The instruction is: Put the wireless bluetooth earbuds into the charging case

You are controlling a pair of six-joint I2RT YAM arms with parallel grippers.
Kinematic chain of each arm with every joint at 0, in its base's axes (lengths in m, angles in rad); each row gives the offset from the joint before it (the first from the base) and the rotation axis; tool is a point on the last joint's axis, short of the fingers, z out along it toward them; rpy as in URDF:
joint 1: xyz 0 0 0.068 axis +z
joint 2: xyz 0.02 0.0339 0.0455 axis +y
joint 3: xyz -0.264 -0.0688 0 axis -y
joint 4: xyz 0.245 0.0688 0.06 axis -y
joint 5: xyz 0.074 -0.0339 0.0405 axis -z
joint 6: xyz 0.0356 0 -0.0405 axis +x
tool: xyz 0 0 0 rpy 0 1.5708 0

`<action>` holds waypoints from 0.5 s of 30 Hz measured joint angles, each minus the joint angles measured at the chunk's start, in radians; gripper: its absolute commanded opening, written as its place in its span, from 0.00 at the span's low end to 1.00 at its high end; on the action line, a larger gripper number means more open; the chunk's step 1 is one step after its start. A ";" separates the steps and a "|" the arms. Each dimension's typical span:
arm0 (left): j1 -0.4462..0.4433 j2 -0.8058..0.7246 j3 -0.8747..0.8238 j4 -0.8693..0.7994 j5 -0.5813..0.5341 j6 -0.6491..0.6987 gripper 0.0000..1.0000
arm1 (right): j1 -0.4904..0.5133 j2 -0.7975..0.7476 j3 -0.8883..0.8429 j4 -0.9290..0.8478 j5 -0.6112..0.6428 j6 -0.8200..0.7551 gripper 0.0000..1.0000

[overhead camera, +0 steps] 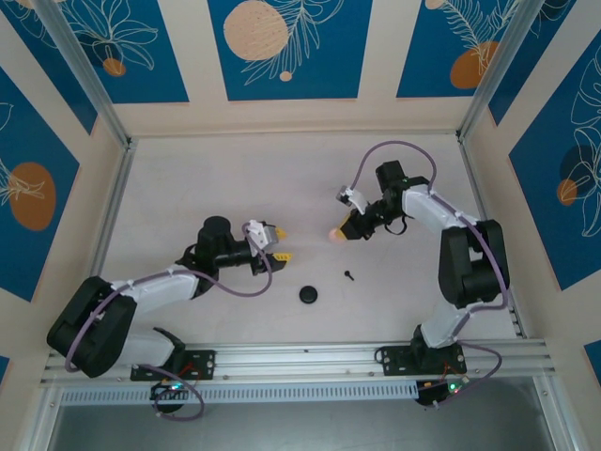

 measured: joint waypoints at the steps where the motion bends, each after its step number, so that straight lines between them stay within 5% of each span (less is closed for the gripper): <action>1: 0.000 0.008 0.008 -0.009 -0.005 0.007 0.56 | -0.014 0.028 0.019 -0.016 0.008 0.007 0.10; 15: 0.000 0.115 0.088 -0.081 -0.033 0.050 0.56 | -0.107 0.305 0.282 -0.202 0.091 0.038 0.14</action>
